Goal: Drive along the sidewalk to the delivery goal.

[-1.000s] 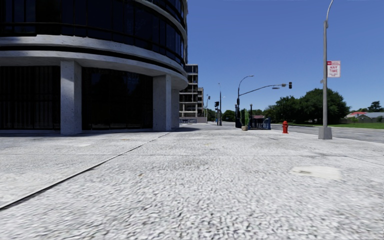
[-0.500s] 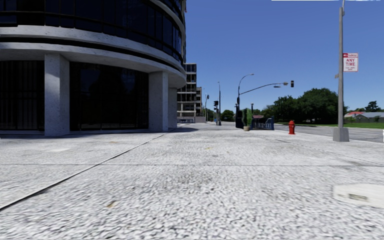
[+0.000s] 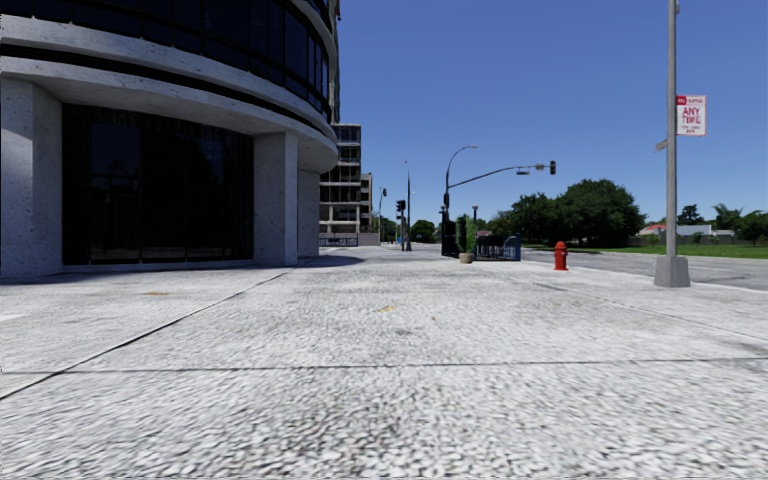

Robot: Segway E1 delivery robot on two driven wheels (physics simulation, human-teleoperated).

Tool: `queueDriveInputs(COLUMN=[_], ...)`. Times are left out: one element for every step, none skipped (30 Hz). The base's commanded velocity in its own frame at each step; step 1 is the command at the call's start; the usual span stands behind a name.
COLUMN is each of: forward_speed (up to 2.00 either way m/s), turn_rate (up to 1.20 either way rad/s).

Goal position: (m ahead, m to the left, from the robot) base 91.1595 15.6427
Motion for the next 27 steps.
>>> queueDriveInputs(forward_speed=[1.93,1.93,1.93,1.93,1.93,1.93,1.93,1.93,1.93,1.93,1.93,1.93,1.93,1.93,1.93,1.93,2.0,2.0,2.0,2.0,2.0,2.0,2.0,2.0,2.0,2.0,2.0], turn_rate=[0.0,0.0,0.0,0.0,0.0,0.0,0.0,0.0,0.0,0.0,0.0,0.0,0.0,0.0,0.0,0.0,0.0,0.0,0.0,0.0,0.0,0.0,0.0,0.0,0.0,0.0,0.0])
